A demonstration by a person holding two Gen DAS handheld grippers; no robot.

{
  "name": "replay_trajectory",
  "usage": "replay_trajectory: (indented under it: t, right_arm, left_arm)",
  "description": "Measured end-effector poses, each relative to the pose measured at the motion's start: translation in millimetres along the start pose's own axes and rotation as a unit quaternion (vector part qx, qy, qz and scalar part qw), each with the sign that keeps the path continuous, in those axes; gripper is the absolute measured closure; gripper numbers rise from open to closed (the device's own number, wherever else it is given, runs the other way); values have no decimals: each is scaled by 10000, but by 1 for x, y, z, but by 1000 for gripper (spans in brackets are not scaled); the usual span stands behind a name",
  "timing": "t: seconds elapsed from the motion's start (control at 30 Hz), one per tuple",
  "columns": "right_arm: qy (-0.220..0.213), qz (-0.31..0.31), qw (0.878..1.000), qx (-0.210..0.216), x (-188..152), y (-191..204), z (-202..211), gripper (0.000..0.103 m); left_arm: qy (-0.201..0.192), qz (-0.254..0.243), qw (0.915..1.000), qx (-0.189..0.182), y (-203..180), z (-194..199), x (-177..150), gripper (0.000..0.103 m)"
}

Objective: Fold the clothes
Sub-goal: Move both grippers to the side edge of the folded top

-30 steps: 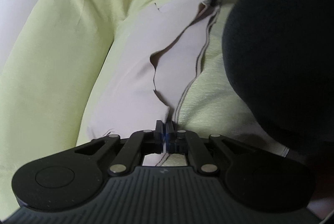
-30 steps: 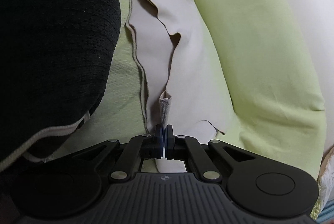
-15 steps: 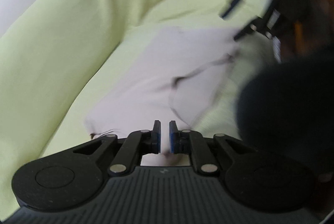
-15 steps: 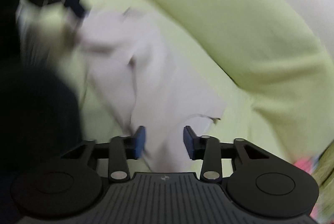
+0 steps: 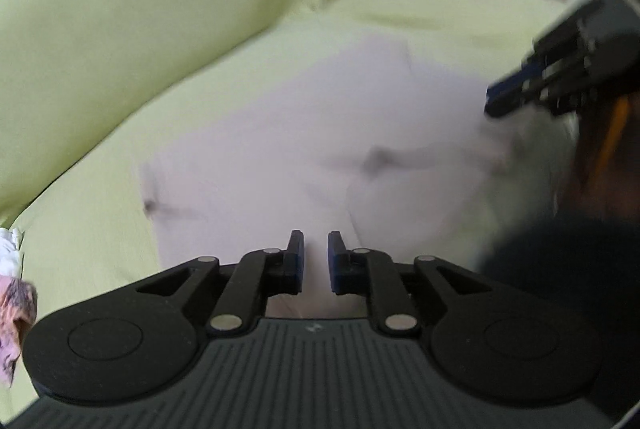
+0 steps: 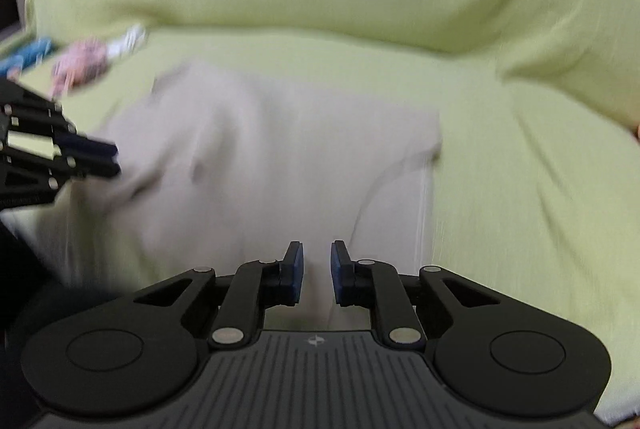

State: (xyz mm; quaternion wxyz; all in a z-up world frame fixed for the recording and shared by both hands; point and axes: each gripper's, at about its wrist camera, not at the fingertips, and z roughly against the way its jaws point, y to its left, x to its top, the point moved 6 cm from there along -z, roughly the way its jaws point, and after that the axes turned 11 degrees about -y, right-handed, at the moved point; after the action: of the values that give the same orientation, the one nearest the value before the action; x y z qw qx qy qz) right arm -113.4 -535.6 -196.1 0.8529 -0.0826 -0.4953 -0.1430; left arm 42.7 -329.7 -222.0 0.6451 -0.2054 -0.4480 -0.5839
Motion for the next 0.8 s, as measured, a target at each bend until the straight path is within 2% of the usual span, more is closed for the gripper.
replay_trajectory:
  t: [0.07, 0.17, 0.23, 0.37, 0.4, 0.5, 0.57, 0.63, 0.7, 0.77, 0.8]
  right_arm:
    - [-233, 89, 9996, -144, 19, -6, -23, 87]
    - [-280, 110, 9988, -387, 37, -21, -61, 87]
    - [-243, 44, 9984, -514, 42, -34, -85, 87]
    - [7, -128, 9974, -703, 40, -70, -127, 87]
    - [-44, -250, 9973, -688, 41, -78, -131, 87]
    - [-233, -502, 9953, -789, 54, -93, -127, 86]
    - [-424, -611, 9942, -782, 59, -97, -123, 82]
    - [-215, -592, 9945, -840, 49, -101, -133, 82]
    - [-94, -538, 9942, -927, 40, -102, -139, 82]
    - [-129, -610, 9927, -1030, 44, -97, -126, 81]
    - [-246, -648, 9929, -969, 45, -88, -114, 81]
  left_arm:
    - [-178, 120, 9996, 186, 15, -17, 19, 91]
    - [-313, 262, 9985, 355, 30, -50, 44, 88]
    - [-208, 351, 9986, 339, 33, -75, 51, 87]
    - [265, 609, 9973, 315, 49, -124, 46, 84]
    - [231, 704, 9968, 303, 54, -132, 45, 82]
    - [211, 1015, 9942, 292, 72, -139, 54, 78]
    - [-84, 1125, 9932, 303, 80, -132, 62, 78]
    - [-145, 1177, 9924, 328, 88, -133, 60, 78]
    - [292, 1220, 9902, 618, 99, -145, 43, 77]
    - [161, 1507, 9868, 563, 110, -130, 42, 78]
    - [48, 1486, 9871, 602, 113, -116, 42, 78]
